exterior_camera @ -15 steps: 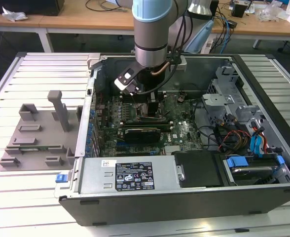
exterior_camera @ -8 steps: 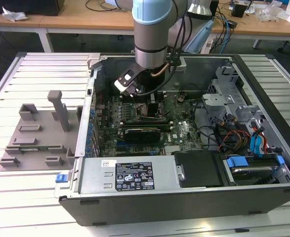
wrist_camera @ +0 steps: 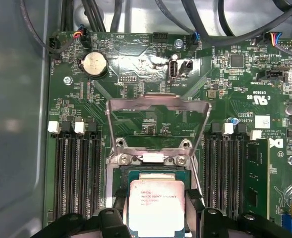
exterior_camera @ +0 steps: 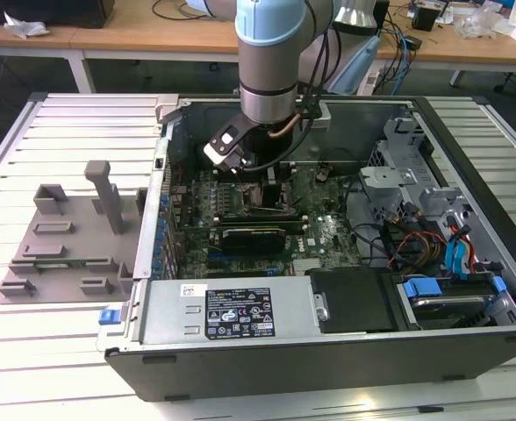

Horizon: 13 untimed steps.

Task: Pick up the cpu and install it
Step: 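Place the cpu into insertion slot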

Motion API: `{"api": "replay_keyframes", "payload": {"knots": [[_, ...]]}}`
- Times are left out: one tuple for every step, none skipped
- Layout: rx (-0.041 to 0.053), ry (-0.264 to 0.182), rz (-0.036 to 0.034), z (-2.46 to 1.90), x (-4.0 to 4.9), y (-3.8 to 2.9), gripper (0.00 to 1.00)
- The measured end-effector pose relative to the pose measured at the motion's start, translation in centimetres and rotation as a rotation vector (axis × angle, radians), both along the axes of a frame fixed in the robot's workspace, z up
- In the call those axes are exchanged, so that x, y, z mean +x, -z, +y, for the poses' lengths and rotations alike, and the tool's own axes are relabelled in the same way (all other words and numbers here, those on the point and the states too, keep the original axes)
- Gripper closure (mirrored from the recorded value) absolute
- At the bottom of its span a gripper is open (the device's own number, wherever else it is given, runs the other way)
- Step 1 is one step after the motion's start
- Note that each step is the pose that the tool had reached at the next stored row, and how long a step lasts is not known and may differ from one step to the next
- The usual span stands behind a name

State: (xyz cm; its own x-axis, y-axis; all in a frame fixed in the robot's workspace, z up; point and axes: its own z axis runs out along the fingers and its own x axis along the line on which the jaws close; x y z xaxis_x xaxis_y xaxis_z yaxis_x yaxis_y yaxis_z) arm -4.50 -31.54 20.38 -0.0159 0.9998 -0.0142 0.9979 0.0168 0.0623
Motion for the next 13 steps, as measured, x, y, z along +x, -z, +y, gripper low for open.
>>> {"api": "replay_keyframes", "payload": {"knots": [[-0.0049, 0.000, 0.0000, 0.12, 0.00, 0.00, 0.45], [-0.0095, 0.000, 0.0003, 0.18, 0.00, -0.01, 0.45], [-0.0180, 0.000, 0.0011, 0.26, 0.00, 0.00, 0.45], [-0.0245, 0.000, 0.0018, 0.31, 0.00, 0.00, 0.45], [-0.0280, -0.001, 0.0022, 0.33, 0.00, 0.00, 0.45], [-0.0294, -0.001, 0.0024, 0.34, 0.00, 0.00, 0.45], [-0.0292, -0.001, 0.0022, 0.35, 0.00, 0.04, 0.45], [-0.0292, -0.001, 0.0022, 0.35, 0.00, 0.06, 0.45], [-0.0292, -0.001, 0.0022, 0.37, 0.00, 0.10, 0.45], [-0.0293, 0.000, 0.0023, 0.38, -0.02, 0.12, 0.45], [-0.0294, -0.001, 0.0023, 0.40, -0.03, 0.15, 0.45], [-0.0294, -0.007, 0.0022, 0.51, -0.02, 0.20, 0.45], [-0.0293, -0.017, 0.0020, 0.61, -0.02, 0.22, 0.45]]}}
